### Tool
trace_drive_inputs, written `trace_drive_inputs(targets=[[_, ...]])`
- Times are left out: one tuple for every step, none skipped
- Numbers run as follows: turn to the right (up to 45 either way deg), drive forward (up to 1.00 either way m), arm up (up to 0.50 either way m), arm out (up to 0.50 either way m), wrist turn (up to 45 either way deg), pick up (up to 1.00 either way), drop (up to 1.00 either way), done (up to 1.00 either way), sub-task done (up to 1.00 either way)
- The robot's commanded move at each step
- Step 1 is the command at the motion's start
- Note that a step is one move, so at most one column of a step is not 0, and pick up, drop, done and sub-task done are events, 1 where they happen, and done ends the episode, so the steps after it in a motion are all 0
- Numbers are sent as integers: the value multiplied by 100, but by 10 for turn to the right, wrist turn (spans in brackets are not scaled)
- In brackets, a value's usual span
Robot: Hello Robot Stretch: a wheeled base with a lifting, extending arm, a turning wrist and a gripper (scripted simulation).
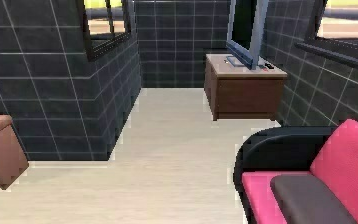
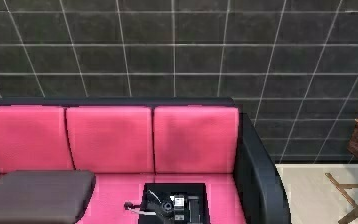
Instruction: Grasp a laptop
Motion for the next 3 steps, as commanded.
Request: trace_drive_inputs(targets=[[0, 0, 0, 0, 360, 0, 0, 0, 0], [0, 0, -30, 0, 0, 0, 0, 0, 0], [0, 0, 0, 0, 0, 100, 0, 0, 0]])
